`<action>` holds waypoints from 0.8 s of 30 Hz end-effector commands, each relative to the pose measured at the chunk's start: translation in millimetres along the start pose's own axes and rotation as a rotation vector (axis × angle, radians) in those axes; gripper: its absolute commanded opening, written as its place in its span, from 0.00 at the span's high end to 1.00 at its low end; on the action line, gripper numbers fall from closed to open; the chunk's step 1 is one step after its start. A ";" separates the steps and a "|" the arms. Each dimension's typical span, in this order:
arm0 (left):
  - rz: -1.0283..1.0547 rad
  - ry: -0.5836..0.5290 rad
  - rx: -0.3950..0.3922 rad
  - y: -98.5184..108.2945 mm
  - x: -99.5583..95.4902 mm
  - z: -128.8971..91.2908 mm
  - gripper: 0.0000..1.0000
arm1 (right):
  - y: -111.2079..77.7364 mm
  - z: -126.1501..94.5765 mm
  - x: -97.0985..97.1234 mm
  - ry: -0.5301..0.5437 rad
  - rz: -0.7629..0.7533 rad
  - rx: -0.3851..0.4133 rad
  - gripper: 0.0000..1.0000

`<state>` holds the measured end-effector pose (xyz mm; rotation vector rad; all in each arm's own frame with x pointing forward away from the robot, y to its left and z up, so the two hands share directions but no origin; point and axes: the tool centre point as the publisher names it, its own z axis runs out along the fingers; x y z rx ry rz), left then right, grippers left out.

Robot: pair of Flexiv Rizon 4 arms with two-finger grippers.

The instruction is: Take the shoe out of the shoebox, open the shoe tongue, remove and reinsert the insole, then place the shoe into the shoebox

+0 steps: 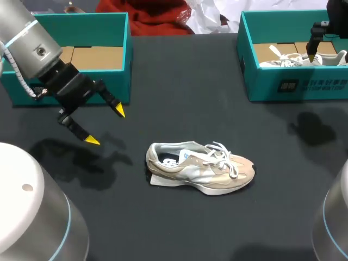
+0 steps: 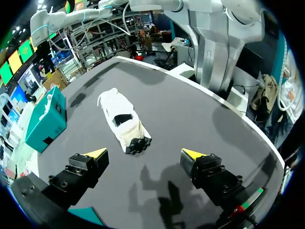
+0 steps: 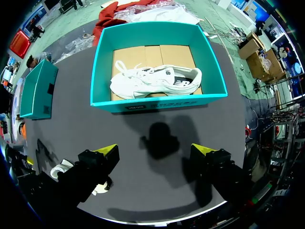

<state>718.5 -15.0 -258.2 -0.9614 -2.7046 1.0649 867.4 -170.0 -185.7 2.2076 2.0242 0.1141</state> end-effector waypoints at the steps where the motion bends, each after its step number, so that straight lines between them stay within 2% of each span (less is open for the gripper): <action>1: -0.166 -0.060 0.070 3.6 1.7 2.5 0.00 | -0.9 0.2 -0.1 0.001 0.000 -0.001 0.00; 6: -0.166 -0.060 0.070 3.6 1.7 2.5 0.00 | -0.9 0.2 -0.1 0.001 0.000 -0.001 0.00; 8: -0.219 -0.074 0.158 8.1 2.6 3.0 0.00 | -0.9 0.2 -0.1 0.001 0.000 -0.001 0.00; 11: -0.263 -0.108 0.197 14.0 8.4 5.8 0.00 | -0.9 0.2 -0.1 0.001 0.000 -0.001 0.00; 17: -0.327 -0.140 0.267 22.2 22.2 16.2 0.00 | -0.9 0.2 -0.1 0.001 0.000 -0.001 0.00; 22: -0.397 -0.202 0.282 25.4 33.2 28.4 0.00 | -0.9 0.2 -0.1 0.001 0.000 -0.001 0.00; 23: -0.427 -0.193 0.308 26.6 34.7 30.3 0.00 | -0.9 0.2 -0.1 0.001 0.000 -0.001 0.00; 24: -0.436 -0.180 0.294 29.1 35.6 32.6 0.00 | -0.9 0.2 -0.1 0.001 0.000 -0.001 0.00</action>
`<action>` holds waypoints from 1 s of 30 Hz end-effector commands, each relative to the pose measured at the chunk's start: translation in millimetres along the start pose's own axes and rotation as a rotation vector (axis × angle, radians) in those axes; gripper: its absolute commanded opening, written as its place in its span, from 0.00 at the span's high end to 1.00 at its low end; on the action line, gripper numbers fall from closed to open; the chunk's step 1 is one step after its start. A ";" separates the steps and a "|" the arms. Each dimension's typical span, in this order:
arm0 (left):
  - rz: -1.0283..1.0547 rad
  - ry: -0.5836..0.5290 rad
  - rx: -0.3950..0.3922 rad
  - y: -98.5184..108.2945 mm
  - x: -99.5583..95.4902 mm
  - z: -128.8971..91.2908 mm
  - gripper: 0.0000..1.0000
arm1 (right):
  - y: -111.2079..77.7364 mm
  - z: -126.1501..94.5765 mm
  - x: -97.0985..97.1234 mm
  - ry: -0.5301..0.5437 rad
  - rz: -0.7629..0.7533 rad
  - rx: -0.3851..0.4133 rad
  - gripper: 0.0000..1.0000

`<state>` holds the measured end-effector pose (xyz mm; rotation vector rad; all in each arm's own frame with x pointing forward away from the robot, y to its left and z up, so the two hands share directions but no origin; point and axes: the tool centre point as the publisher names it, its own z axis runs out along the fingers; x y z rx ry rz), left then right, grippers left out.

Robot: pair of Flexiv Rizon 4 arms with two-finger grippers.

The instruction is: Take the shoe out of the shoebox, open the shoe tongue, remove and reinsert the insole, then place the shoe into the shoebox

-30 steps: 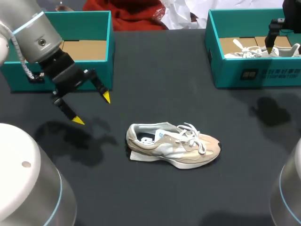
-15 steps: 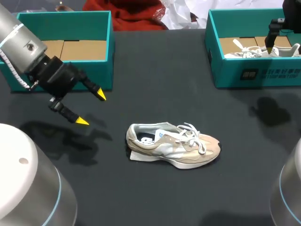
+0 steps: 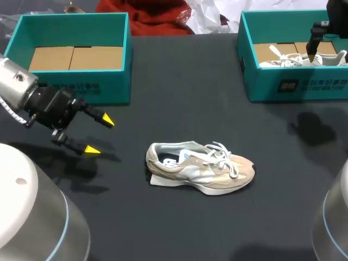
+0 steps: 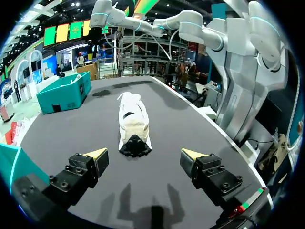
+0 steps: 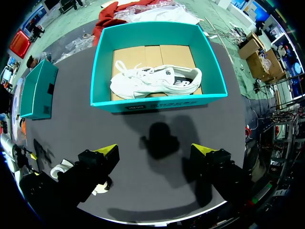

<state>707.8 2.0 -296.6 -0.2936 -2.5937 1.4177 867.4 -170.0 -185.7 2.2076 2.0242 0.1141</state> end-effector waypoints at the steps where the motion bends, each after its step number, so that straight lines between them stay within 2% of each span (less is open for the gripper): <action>1: -0.035 -0.032 0.014 7.9 11.2 7.6 0.00 | -0.9 0.2 -0.1 0.001 0.000 -0.001 0.00; 13: -0.035 -0.032 0.014 7.9 11.2 7.6 0.00 | -0.9 0.2 -0.1 0.001 0.000 -0.001 0.00; 16: -0.069 -0.045 0.074 28.8 8.6 12.7 0.00 | -0.9 0.2 -0.1 0.001 0.000 -0.001 0.00; 22: -0.115 -0.098 0.129 60.9 7.4 19.3 0.00 | -0.9 0.2 -0.1 0.001 0.000 -0.001 0.00; 27: -0.134 -0.115 0.166 69.9 10.9 24.3 0.00 | -0.9 0.2 -0.1 0.001 0.000 -0.001 0.00; 30: -0.138 -0.110 0.147 69.2 11.3 26.6 0.00 | -0.9 0.2 -0.1 0.001 0.000 -0.001 0.00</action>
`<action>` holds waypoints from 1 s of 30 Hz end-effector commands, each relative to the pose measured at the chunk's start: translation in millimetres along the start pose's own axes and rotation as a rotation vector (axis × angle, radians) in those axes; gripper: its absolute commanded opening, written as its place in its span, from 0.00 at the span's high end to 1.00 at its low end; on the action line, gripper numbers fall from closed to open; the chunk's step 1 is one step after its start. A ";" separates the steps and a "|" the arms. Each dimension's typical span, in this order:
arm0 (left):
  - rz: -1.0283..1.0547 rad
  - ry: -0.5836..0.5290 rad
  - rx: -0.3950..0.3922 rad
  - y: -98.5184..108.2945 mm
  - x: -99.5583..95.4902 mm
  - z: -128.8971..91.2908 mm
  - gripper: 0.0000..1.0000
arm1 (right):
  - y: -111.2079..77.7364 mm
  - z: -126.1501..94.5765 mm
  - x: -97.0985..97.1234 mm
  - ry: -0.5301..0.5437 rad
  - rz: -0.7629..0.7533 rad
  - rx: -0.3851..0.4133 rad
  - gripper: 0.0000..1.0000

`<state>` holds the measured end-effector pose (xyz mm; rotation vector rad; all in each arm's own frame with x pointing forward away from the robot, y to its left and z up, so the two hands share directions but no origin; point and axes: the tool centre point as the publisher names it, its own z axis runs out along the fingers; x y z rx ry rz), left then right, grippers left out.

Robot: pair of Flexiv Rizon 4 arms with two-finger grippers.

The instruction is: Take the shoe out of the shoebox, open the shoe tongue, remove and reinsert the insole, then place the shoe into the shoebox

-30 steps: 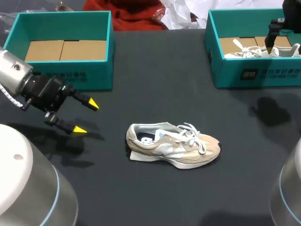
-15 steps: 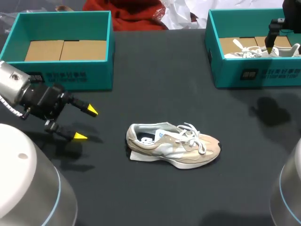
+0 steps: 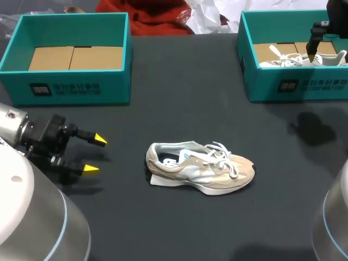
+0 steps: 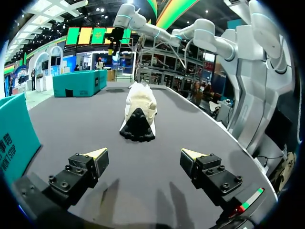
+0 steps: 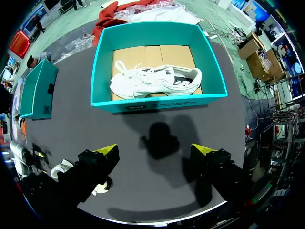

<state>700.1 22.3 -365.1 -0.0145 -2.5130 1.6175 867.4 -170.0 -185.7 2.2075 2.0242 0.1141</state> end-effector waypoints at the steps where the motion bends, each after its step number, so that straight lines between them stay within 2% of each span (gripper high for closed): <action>1: -0.001 0.002 -0.009 2.3 2.8 4.1 0.00 | -0.9 0.2 -0.1 0.001 0.000 -0.001 0.00; 12: -0.001 0.002 -0.009 2.3 2.8 4.1 0.00 | -0.9 0.2 -0.1 0.001 0.000 -0.001 0.00; 20: 0.007 -0.045 0.053 11.1 -7.0 13.5 0.00 | -0.9 0.2 -0.1 0.001 0.000 -0.001 0.00; 30: 0.005 -0.071 0.084 11.2 -17.2 32.2 0.00 | -0.9 0.2 -0.1 0.001 0.000 -0.001 0.00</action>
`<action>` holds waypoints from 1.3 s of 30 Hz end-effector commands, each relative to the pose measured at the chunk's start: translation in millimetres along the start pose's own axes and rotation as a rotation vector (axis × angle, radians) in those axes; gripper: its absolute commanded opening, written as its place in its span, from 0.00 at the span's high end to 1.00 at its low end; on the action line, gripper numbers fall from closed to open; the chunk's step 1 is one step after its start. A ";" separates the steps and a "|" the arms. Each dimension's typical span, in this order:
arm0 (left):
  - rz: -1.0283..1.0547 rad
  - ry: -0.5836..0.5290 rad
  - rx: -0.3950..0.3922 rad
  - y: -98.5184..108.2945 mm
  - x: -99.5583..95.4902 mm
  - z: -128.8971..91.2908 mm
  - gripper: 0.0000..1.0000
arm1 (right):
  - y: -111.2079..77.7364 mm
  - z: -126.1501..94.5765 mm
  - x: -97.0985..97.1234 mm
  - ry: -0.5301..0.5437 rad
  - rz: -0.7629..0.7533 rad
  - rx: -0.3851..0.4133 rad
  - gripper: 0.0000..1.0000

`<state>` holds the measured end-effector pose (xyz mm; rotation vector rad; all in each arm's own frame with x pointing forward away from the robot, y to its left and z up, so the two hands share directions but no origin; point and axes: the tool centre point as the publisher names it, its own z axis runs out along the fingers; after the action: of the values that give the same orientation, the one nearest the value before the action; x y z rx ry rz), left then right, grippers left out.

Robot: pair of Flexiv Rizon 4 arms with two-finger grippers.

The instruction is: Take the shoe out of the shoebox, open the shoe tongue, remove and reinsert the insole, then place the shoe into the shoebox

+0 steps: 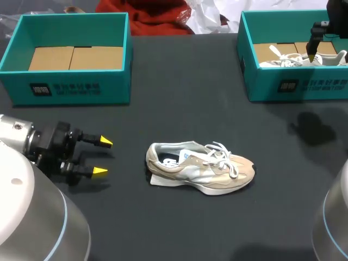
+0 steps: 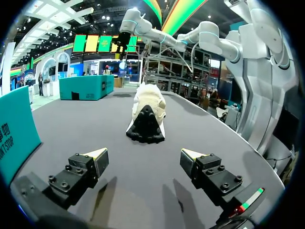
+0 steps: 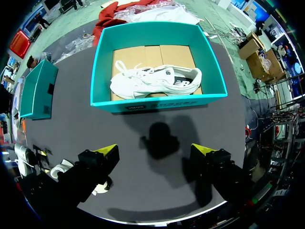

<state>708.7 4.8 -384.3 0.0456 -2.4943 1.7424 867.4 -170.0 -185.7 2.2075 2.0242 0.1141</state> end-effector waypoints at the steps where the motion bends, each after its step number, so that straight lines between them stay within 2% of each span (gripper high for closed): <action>1: 0.004 -0.006 0.006 2.3 -4.6 11.7 0.00 | -0.8 0.2 -0.1 0.001 0.000 -0.001 0.00; 23: -0.006 -0.010 0.008 -8.4 -5.6 60.2 0.00 | -0.8 0.2 -0.1 0.001 0.000 -0.001 0.00; 39: 0.007 0.014 -0.010 -16.5 0.9 83.3 0.00 | -0.8 0.2 -0.1 0.001 0.000 -0.001 0.00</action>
<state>705.1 -74.3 -396.9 0.0230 -2.4885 1.7335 867.4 -170.0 -185.7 2.2075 2.0242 0.1141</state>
